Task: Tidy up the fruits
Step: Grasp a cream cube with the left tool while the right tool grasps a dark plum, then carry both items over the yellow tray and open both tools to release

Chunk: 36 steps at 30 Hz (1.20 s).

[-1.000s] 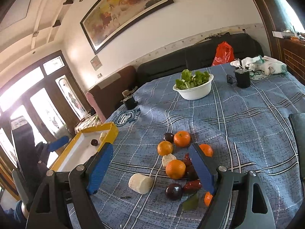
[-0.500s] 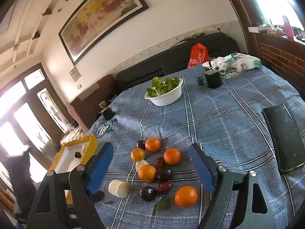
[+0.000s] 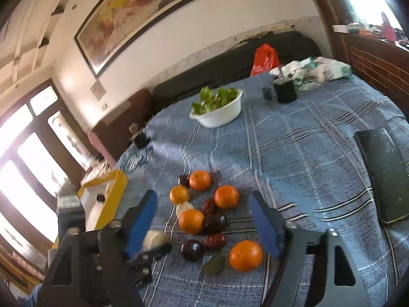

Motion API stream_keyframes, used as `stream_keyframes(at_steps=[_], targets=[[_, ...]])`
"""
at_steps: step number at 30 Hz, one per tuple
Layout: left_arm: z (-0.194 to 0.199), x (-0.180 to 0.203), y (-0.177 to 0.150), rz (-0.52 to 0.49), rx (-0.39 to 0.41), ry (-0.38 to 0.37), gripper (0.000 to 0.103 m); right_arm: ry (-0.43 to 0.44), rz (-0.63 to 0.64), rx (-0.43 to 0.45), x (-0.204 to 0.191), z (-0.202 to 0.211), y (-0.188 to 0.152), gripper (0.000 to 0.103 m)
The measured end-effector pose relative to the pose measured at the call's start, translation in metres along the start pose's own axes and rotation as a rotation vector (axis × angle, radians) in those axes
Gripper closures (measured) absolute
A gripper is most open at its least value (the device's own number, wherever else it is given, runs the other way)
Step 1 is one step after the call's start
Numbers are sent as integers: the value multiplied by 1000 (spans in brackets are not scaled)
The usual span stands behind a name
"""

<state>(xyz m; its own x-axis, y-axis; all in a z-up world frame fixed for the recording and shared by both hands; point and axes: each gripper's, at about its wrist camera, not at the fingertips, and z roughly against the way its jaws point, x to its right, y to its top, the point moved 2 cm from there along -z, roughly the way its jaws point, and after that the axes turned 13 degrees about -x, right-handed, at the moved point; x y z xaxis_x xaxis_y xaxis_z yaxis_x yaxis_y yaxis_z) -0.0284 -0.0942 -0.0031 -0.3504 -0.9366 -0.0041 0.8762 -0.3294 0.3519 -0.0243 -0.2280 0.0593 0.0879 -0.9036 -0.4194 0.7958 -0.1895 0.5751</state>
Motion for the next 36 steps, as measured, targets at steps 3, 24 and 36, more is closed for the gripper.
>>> stream_keyframes(at_steps=[3,24,36], targets=[[4,-4,-2,15,8,-8,73,2,30,-73,-4,-15,-4,51],[66,-53,-21,129,148,-48,73,-301,430,-226,-62,-75,-45,65],[81,-83,-29,195,180,-68,73,-25,305,-147,-48,-47,-27,78]])
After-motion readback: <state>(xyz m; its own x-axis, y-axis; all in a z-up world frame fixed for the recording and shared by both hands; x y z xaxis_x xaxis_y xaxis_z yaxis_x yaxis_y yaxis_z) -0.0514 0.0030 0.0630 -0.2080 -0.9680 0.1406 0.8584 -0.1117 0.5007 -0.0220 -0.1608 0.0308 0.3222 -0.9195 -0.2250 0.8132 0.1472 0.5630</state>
